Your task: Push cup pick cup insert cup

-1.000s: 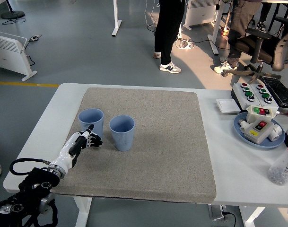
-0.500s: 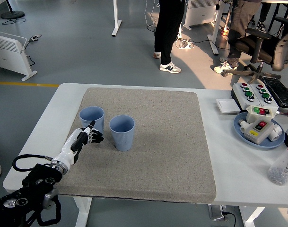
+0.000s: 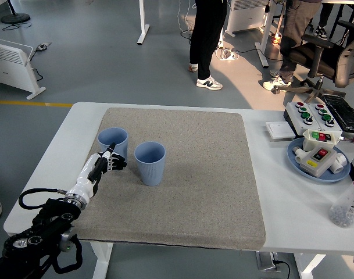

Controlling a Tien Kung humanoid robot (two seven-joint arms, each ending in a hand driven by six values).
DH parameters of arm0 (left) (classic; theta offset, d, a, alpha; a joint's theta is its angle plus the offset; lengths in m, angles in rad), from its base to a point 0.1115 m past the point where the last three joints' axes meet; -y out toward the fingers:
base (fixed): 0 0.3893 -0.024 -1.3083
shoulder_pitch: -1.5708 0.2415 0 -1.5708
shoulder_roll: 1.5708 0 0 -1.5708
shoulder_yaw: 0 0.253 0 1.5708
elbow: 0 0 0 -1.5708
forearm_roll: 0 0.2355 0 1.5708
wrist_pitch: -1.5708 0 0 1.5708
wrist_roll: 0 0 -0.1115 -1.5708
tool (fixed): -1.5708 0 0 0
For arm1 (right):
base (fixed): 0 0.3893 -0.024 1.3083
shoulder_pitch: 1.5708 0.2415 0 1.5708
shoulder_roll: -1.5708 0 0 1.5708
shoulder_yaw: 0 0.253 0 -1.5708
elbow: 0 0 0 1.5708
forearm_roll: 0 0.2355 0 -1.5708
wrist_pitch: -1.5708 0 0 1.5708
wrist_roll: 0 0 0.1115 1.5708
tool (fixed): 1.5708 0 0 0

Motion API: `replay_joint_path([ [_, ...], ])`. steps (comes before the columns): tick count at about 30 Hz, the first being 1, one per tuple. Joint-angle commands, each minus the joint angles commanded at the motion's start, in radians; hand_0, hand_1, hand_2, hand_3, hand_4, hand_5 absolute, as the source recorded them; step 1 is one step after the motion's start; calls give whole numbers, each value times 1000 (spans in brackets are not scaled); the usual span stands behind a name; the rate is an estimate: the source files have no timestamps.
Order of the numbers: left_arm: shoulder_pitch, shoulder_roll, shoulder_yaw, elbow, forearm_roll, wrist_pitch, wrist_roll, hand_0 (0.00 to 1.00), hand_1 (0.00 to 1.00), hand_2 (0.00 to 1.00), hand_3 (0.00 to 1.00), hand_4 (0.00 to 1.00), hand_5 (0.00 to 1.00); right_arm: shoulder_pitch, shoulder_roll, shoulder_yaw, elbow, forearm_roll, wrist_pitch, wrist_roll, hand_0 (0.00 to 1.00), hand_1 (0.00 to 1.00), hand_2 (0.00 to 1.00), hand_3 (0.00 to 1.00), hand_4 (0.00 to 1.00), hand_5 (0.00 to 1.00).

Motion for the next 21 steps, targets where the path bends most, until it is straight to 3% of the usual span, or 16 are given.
replay_joint_path([
  [14, -74, -38, 68, 109, -92, 17, -35, 629, 547, 451, 387, 575, 998, 2, 2, -2, 4, -15, 1, -6, 529, 505, 548, 550, 103, 822],
  [21, -82, -20, 60, 107, -81, 25, -44, 632, 548, 451, 388, 571, 998, 5, 1, -4, 6, -24, 2, -7, 529, 505, 549, 550, 103, 822],
])
